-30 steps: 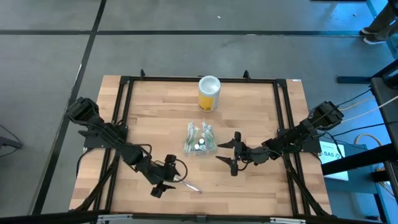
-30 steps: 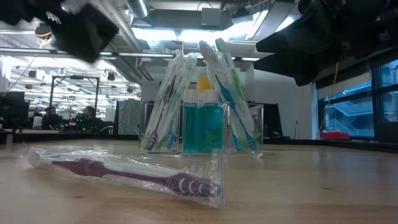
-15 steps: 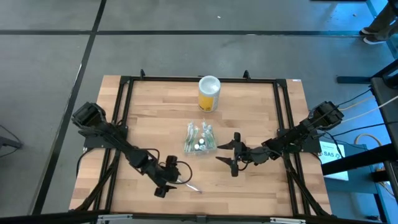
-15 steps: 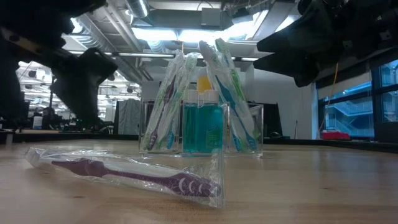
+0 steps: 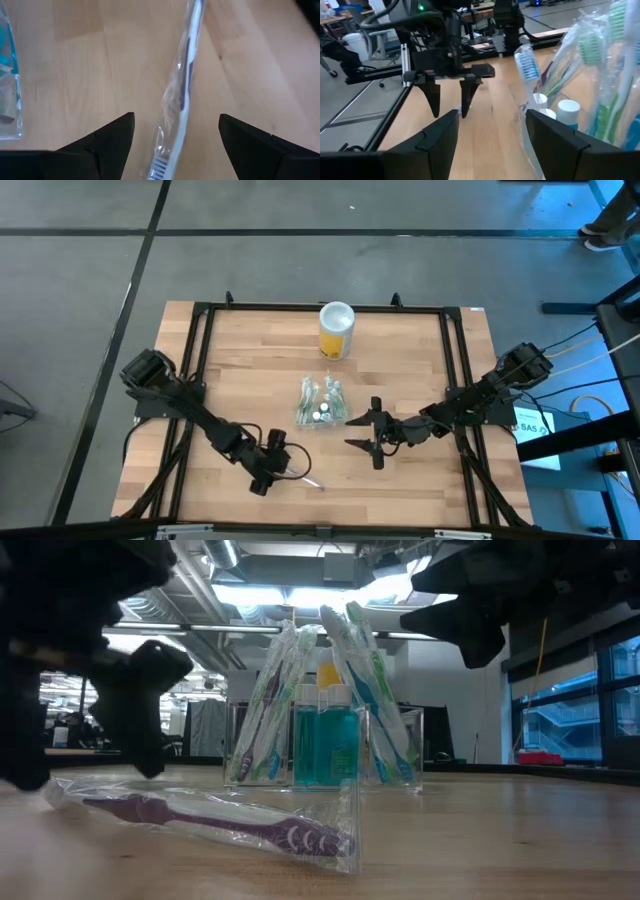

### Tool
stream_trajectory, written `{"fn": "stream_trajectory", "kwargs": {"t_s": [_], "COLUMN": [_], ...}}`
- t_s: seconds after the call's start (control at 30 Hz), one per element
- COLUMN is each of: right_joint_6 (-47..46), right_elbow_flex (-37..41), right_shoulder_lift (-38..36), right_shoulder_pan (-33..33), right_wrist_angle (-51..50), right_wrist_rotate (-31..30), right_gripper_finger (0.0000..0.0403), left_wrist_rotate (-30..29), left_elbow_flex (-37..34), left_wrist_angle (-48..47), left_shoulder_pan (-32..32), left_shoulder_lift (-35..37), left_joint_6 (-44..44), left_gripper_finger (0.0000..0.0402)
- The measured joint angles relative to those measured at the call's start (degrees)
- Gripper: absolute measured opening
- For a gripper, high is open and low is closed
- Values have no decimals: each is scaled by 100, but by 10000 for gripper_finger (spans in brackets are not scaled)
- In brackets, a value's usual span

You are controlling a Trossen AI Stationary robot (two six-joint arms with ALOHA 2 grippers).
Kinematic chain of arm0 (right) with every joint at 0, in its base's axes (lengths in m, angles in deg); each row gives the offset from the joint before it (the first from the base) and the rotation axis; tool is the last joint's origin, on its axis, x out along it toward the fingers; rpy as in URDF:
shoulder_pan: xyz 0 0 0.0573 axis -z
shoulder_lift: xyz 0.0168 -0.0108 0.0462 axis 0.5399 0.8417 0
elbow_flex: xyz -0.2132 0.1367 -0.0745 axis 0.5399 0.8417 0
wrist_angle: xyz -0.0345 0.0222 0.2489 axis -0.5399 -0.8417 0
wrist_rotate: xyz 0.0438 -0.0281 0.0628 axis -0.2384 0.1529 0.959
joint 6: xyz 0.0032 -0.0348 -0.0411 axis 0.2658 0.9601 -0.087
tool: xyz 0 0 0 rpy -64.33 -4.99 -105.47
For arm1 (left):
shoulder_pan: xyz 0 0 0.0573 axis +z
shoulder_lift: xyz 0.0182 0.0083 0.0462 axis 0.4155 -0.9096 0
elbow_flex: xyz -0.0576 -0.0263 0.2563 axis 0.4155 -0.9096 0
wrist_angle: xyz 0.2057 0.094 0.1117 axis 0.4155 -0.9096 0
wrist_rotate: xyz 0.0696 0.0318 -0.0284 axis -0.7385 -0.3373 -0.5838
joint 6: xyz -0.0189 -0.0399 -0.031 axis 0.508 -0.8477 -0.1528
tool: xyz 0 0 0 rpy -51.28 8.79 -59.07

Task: Pick & Place toothbrushing station
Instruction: Put the purple toothbrush into the transparent organizer

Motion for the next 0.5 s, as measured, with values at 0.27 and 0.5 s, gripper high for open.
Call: {"fn": "stream_trajectory", "kwargs": {"t_s": [0.27, 0.5], "right_joint_6": [-9, -65], "right_elbow_flex": [-2, -2], "right_shoulder_lift": [0, 0], "right_shoulder_pan": [-71, -252], "right_wrist_angle": [-15, 1], "right_wrist_rotate": [35, 39], "right_gripper_finger": [218, 207], "left_wrist_rotate": [-55, -129], "left_elbow_flex": [17, 23], "left_wrist_angle": [247, 178], "left_shoulder_pan": [-2, 0], "left_shoulder_lift": [-484, -575], "left_joint_6": [-258, -711], "left_gripper_finger": [285, 260]}}
